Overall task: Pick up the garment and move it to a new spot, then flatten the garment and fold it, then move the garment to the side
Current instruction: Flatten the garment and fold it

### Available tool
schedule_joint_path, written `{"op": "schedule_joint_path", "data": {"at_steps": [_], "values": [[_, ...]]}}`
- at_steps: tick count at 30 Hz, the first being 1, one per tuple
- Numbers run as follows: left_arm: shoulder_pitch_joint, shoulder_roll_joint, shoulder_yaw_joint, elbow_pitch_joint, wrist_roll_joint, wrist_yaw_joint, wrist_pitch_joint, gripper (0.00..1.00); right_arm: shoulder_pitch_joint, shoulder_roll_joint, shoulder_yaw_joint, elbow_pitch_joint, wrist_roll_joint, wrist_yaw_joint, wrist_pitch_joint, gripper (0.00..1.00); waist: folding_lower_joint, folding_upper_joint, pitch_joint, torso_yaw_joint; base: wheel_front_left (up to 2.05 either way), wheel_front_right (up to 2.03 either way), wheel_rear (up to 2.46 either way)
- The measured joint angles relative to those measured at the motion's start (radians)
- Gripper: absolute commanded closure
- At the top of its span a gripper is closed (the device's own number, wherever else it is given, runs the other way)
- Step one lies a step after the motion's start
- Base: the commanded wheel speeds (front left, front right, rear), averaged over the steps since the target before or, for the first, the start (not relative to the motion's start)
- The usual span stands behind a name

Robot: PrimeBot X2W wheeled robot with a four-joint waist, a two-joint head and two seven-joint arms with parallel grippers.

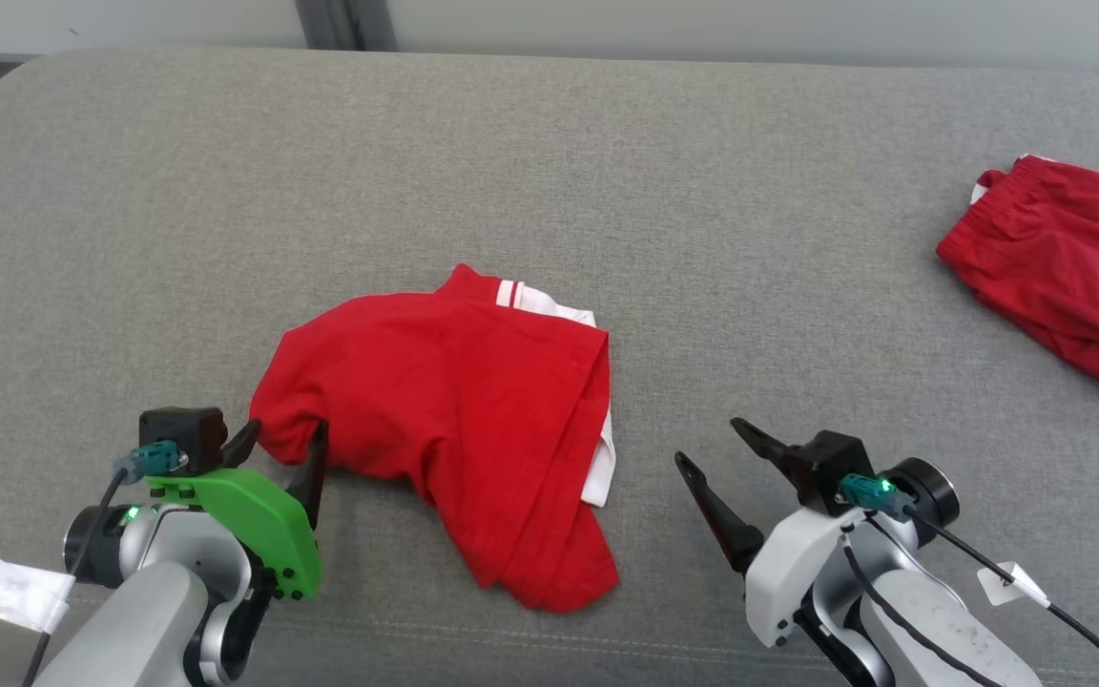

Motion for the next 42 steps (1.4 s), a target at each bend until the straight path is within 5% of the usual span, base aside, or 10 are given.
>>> {"op": "schedule_joint_path", "data": {"at_steps": [15,42], "values": [[0.017,-0.093,-0.011,-0.065,0.015,0.001,-0.04,0.0,-0.057,0.033,0.015,0.105,0.0,0.015,0.047,0.0,0.0,0.0,0.014,0.12,0.0,0.0,0.0],[0.038,-0.144,0.009,-0.191,0.022,0.007,-0.096,0.0,-0.118,-0.009,-0.021,0.188,0.001,0.014,0.072,0.06,0.0,0.0,0.06,0.216,0.0,0.0,0.0]]}}
